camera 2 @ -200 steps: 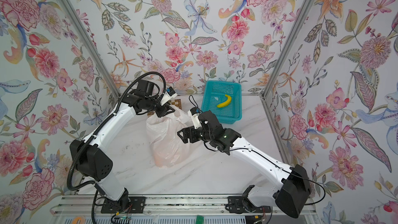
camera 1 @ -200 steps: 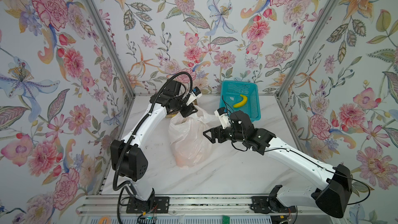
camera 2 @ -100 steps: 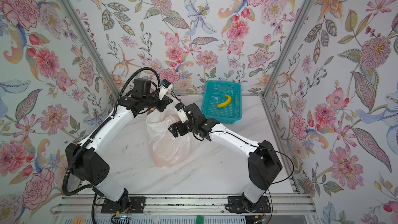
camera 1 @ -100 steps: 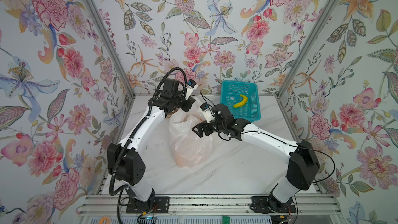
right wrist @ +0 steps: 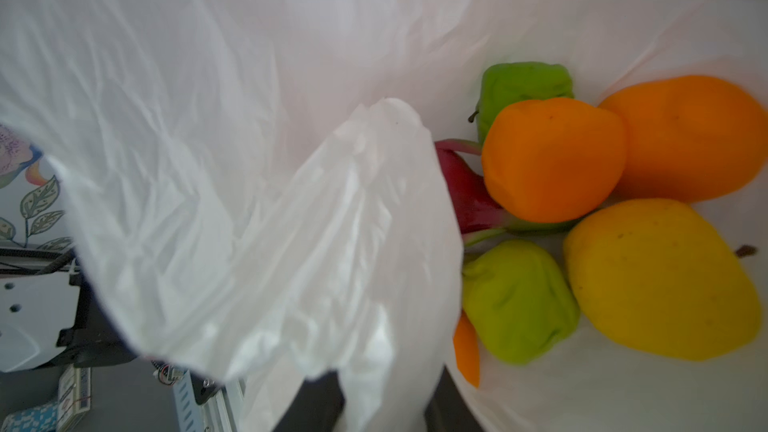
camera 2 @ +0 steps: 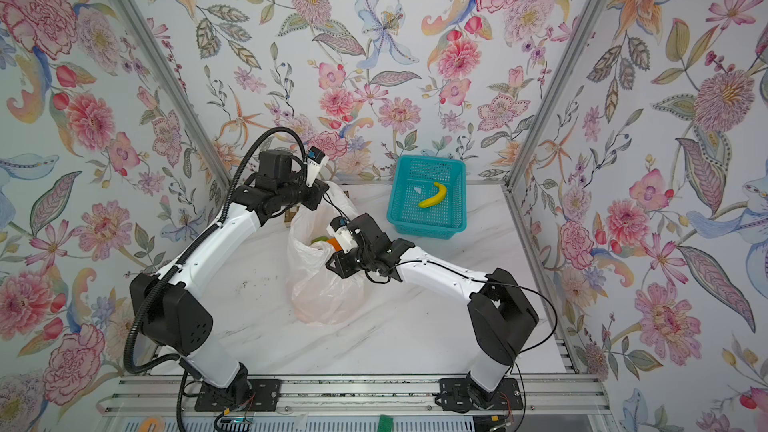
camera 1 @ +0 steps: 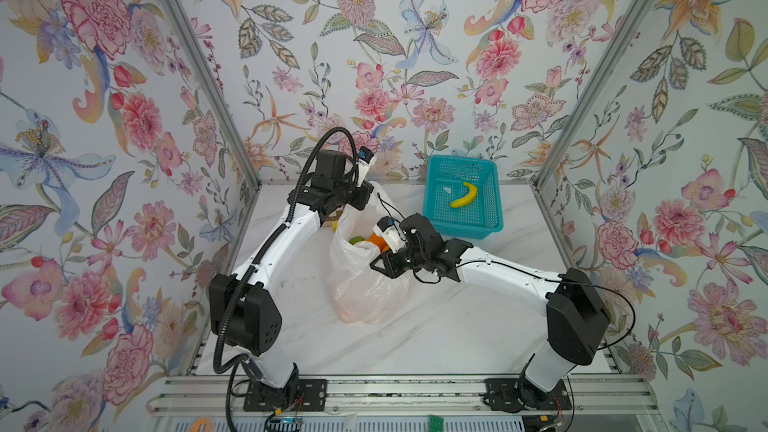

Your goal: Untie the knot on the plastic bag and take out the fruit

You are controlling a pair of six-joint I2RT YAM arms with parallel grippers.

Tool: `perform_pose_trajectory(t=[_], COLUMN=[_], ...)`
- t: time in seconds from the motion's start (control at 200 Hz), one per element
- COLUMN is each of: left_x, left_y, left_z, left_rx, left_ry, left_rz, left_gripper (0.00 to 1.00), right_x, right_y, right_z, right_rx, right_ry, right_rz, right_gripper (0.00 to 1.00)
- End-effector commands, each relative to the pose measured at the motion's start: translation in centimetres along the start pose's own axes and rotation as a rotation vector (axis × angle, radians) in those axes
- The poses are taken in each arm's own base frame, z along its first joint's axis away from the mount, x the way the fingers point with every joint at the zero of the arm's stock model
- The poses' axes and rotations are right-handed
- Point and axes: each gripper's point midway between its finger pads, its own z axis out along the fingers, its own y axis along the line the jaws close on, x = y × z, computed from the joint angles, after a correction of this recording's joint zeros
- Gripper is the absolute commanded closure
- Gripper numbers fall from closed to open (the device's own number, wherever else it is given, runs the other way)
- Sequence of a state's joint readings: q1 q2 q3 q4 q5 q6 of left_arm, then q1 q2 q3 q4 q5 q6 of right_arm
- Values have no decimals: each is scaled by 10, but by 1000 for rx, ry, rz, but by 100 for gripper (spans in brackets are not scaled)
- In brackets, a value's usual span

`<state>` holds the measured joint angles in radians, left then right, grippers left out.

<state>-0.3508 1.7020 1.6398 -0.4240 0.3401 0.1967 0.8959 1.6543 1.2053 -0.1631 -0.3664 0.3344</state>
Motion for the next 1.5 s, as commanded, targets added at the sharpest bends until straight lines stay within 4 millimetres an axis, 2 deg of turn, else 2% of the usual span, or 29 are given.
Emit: perform_pose_trajectory(t=[0.0, 0.055, 0.19, 0.285, 0.35, 0.47, 0.565, 0.65, 0.67, 0.761, 0.926, 0.981, 1.071, 1.131, 1.196, 1.306, 1.401, 1.491], left_x=[-18, -24, -31, -28, -26, -14, -8, 3, -2, 0, -7, -7, -5, 0, 11, 40, 67, 94], left_y=[20, 21, 28, 29, 27, 19, 10, 2, 0, -5, -12, -16, -39, -57, -73, -87, -91, -95], left_z=[2, 3, 6, 7, 6, -3, -17, -26, -40, -60, -101, -111, -124, -127, -124, -112, -102, -93], left_rx=[-68, -60, -82, -85, -79, -60, -42, -35, -41, -53, -82, -75, -2, 38, 61, 51, 37, 30], left_ry=[-57, -74, -88, -84, -82, -74, -84, -74, -99, -119, -196, -205, -211, -193, -147, -36, 62, 156], left_rz=[-42, -43, -56, -60, -60, -57, -63, -79, -77, -101, -224, -286, -336, -351, -382, -461, -500, -526], left_gripper=[100, 100, 100, 100, 97, 77, 61, 51, 48, 42, 35, 35, 40, 44, 45, 49, 53, 53], right_x=[26, 48, 108, 120, 113, 85, 61, 42, 37, 16, -16, -25, -37, -41, -42, -35, -27, -16], right_y=[39, 52, 65, 78, 81, 74, 76, 79, 79, 75, 69, 65, 51, 41, 30, 24, 22, 10], right_z=[5, 14, 40, 47, 46, 32, 15, -1, -5, -23, -56, -66, -78, -82, -79, -62, -44, -29], right_rx=[-79, -120, -165, -197, -200, -143, -116, -94, -85, -39, -6, -1, 22, 35, 34, 15, 5, 48], right_ry=[14, 66, 251, 290, 257, 150, 63, -15, -33, -119, -288, -346, -426, -457, -468, -420, -352, -288], right_rz=[-36, -59, -73, -83, -79, -65, -68, -79, -80, -64, -44, -22, 57, 125, 211, 252, 253, 272], right_gripper=[75, 75, 76, 74, 69, 53, 33, 23, 22, 17, 15, 18, 28, 31, 34, 36, 38, 38])
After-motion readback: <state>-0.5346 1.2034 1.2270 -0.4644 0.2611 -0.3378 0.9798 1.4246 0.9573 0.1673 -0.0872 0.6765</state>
